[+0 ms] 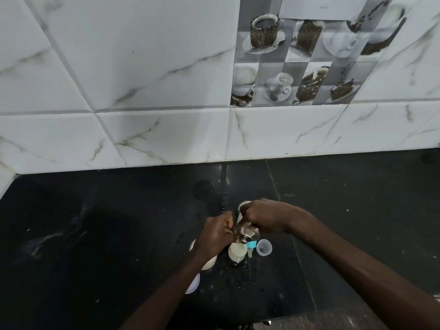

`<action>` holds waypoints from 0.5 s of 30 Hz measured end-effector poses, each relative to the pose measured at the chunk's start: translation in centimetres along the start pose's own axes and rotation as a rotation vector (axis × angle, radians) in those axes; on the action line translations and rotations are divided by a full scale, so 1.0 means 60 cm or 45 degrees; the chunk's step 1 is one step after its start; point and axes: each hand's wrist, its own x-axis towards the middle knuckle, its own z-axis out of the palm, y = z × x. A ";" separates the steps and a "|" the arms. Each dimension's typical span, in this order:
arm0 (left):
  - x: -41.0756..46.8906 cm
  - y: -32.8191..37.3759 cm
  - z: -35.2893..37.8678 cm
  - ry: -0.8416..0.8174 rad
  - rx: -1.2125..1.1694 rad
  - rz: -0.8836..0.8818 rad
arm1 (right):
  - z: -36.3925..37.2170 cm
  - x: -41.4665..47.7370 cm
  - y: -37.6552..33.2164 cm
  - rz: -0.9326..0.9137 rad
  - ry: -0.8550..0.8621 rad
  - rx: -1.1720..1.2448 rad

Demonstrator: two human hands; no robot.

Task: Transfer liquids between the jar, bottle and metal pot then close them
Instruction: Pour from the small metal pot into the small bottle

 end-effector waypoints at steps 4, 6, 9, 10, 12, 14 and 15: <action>0.002 0.004 -0.009 -0.034 0.036 -0.011 | -0.005 -0.004 0.013 -0.013 0.036 0.077; 0.005 0.007 -0.014 -0.060 0.043 -0.031 | -0.004 -0.006 0.026 -0.041 0.053 0.165; 0.010 0.011 -0.022 -0.096 0.031 -0.046 | 0.001 -0.005 0.048 -0.090 0.042 0.248; 0.013 0.012 -0.024 -0.105 0.023 -0.055 | 0.003 -0.005 0.054 -0.098 0.052 0.274; 0.017 0.012 -0.027 -0.119 -0.003 -0.075 | 0.005 -0.008 0.066 -0.070 0.082 0.347; 0.021 0.014 -0.029 -0.131 -0.023 -0.094 | 0.011 -0.011 0.085 0.006 0.102 0.437; 0.024 0.018 -0.031 -0.138 -0.030 -0.103 | 0.015 -0.013 0.096 0.055 0.094 0.498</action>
